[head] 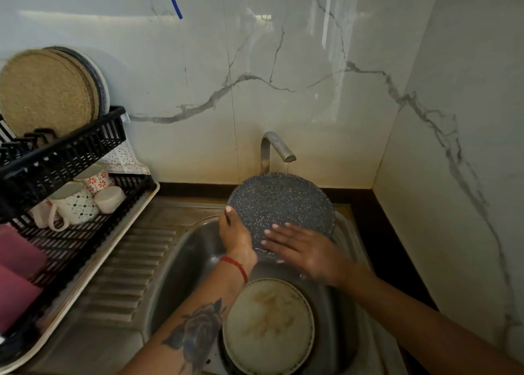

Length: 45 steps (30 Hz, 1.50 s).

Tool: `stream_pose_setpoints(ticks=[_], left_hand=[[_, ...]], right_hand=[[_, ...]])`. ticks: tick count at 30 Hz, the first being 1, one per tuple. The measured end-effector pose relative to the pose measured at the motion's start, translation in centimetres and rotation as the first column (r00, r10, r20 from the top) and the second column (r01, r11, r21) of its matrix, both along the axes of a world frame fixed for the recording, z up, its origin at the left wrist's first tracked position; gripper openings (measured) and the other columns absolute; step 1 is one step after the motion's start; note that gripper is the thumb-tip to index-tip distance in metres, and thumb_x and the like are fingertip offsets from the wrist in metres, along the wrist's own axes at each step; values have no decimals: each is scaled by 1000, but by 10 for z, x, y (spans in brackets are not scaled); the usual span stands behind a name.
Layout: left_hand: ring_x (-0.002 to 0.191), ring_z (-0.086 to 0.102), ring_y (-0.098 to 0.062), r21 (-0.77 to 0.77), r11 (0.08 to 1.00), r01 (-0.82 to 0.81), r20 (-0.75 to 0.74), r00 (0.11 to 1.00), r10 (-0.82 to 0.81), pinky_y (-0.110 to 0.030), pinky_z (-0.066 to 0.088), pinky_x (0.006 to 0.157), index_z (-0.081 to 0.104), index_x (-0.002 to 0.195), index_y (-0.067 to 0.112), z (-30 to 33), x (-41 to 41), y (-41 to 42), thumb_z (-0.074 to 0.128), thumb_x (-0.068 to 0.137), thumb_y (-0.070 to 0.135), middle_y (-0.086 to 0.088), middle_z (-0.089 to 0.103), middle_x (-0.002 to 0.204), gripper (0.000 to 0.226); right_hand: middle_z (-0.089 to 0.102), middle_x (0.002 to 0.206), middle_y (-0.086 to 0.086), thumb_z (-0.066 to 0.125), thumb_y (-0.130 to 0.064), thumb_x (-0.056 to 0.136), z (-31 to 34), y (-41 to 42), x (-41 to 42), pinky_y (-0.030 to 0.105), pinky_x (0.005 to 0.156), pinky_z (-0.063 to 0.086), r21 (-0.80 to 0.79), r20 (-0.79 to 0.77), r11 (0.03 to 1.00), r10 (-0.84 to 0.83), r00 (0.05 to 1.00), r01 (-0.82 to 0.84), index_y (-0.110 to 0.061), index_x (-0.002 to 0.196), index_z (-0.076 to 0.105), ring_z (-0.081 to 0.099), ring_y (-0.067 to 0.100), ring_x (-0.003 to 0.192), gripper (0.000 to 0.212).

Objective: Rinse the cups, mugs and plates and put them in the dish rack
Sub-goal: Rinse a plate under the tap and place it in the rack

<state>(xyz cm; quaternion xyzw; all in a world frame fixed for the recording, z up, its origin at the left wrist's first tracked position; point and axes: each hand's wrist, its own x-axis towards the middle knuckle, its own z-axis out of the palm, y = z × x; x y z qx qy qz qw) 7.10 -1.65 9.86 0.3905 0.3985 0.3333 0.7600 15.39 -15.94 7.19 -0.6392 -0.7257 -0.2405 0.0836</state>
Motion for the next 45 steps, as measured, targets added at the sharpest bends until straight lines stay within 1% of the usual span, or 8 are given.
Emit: stream_pose_setpoints(ticks=[8,12,18,27,31,36,40,45], left_hand=[[126,47,-29,-4,980,-198,87,977,197,-51,42,104,32,144,29,9,10,-38,30,104,36,-10,42,142,41],[126,47,-32,-29,996,-86,90,992,88,-53,42,103,34,144,29,10,7,-21,28,105,34,-12,42,142,40],[124,50,-34,-106,989,-103,95,989,113,-51,42,103,37,140,20,3,8,-23,22,104,44,-15,47,140,46],[128,46,-35,-76,995,67,-39,997,-70,-55,39,105,36,143,21,3,2,18,24,102,49,-13,46,141,51],[125,50,-30,-33,985,-169,41,985,170,-47,41,106,36,141,14,10,5,-18,23,104,41,-15,46,140,48],[122,51,-33,-34,989,-142,85,986,144,-52,42,104,35,140,15,11,0,-26,24,105,34,-15,48,137,41],[127,46,-34,-90,995,-41,37,998,45,-55,39,105,35,142,23,-2,-11,-10,25,104,39,-12,44,139,42],[119,53,-29,-23,994,-102,9,995,103,-49,43,103,42,134,19,-7,-6,-19,26,104,39,-14,51,135,39]], right_hand=[[65,123,10,68,-14,79,4,9,-1,40,97,47,194,-23,975,-107,994,109,-8,122,64,62,27,113,43],[55,135,13,73,-21,83,4,-3,14,46,103,40,40,-74,999,-33,997,36,-14,132,56,51,32,126,52],[52,138,16,70,-35,76,9,0,8,48,107,32,-50,-163,931,-365,917,362,-16,135,53,48,37,128,64],[59,129,17,80,-10,75,10,-23,17,53,91,51,58,-59,991,-116,991,120,-5,126,60,56,37,119,55],[66,121,11,52,-17,88,10,2,-8,43,92,53,198,-18,968,-152,988,153,-8,120,66,63,30,111,36],[59,131,12,55,-25,89,6,3,-1,43,99,46,35,-68,999,-20,997,22,-12,129,59,56,30,121,42],[52,137,18,78,-35,75,8,-16,22,57,101,41,-130,-73,953,-286,955,275,-16,136,51,48,42,126,69],[57,133,11,48,-34,87,2,15,-19,45,100,44,-105,-81,987,-129,988,120,-17,132,55,53,33,124,49]])
